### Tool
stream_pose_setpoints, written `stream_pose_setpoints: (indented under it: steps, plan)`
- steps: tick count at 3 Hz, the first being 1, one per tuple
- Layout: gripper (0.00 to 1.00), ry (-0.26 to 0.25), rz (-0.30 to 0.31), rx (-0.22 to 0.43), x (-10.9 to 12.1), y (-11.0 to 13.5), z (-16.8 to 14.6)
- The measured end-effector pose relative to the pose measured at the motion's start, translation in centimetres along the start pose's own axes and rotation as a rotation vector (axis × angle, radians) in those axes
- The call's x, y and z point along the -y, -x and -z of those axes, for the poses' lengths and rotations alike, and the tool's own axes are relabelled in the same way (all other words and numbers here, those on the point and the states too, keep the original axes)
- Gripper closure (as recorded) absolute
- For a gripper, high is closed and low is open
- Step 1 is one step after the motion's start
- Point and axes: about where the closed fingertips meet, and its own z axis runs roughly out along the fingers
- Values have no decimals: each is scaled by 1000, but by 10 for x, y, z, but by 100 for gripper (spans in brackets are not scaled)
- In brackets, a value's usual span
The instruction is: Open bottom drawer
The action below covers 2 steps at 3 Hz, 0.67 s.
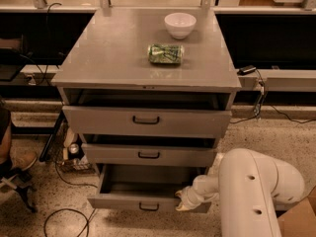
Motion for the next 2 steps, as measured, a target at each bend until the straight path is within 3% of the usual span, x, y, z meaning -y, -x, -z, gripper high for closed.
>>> stream_pose_setpoints:
  steps: [1,2]
  plan:
    - [100,0,0,0,0,0,0]
    - [100,-12,-27,6,-22,-2,15]
